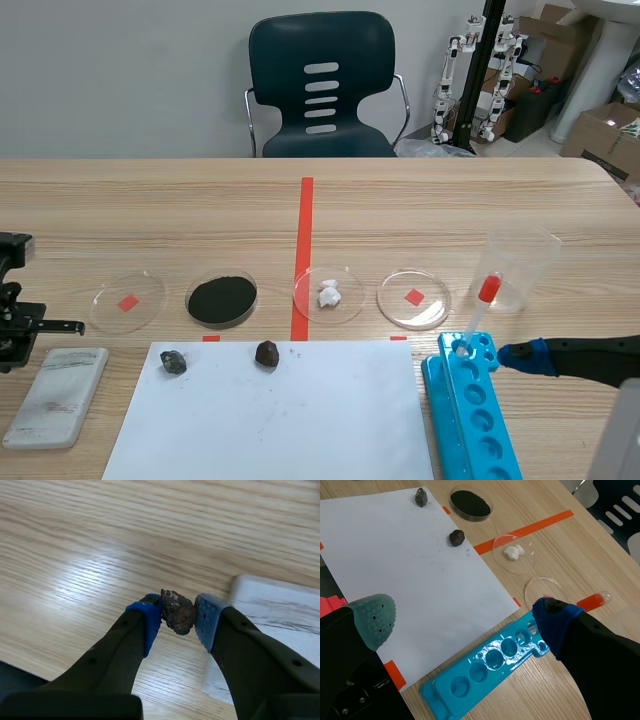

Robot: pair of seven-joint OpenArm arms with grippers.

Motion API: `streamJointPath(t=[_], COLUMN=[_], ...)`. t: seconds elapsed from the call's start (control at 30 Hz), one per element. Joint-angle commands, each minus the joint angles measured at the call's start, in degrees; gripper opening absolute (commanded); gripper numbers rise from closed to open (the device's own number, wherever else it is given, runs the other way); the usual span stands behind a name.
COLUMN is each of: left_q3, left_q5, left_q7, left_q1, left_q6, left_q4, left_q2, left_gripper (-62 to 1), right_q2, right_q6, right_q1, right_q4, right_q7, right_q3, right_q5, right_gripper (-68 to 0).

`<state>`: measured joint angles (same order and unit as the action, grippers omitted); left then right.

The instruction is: Rub the mineral on the streak plate

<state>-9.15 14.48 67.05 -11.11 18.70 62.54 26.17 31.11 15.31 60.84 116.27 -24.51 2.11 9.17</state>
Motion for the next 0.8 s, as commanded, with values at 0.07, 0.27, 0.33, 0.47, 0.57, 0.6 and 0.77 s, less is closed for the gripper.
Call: streamJointPath(t=[0.07,0.27,0.33,0.47,0.57,0.6,0.77], left_q3=[0.0,0.0,0.0,0.0,0.0,0.0,0.1], left_q5=[-0.8,-0.1,1.1,4.0,6.2,6.6,7.8], left_q7=[-0.6,-1.7,-2.4,-4.4,-6.6,-7.4,-11.1], left_q1=[-0.2,-0.1,-0.1,0.7,2.0,2.5,5.6], left_q6=[0.1,0.1,0.1,0.0,0.0,-0.1,-0.4], left_q4=[0.2,0.3,0.3,0.6,1.4,1.9,5.1], left_q2=[1.0,2.1,2.6,3.3,3.5,3.6,3.8], left_gripper=[-47.9,-47.9,-47.9,-47.9,-47.9,-47.9,-47.9], right_q2=[0.0,0.0,0.0,0.0,0.0,0.0,0.0], right_q6=[-0.3,-0.3,-0.3,-0.3,-0.3,-0.3,-0.3], right_q1=[0.0,0.0,0.0,0.0,0.0,0.0,0.0], right_q4=[1.5,1.5,1.5,1.5,1.5,1.5,1.5], right_q7=[-0.9,-0.9,-0.9,-0.9,-0.9,-0.9,-0.9], right_q3=[-0.2,-0.2,-0.2,-0.2,-0.2,-0.2,-0.2], right_q5=[-0.6,-0.6,-0.6,-0.6,-0.6,-0.6,-0.6], right_gripper=[-10.6,-10.6,-10.6,-10.6,-10.6,-10.6,-10.6])
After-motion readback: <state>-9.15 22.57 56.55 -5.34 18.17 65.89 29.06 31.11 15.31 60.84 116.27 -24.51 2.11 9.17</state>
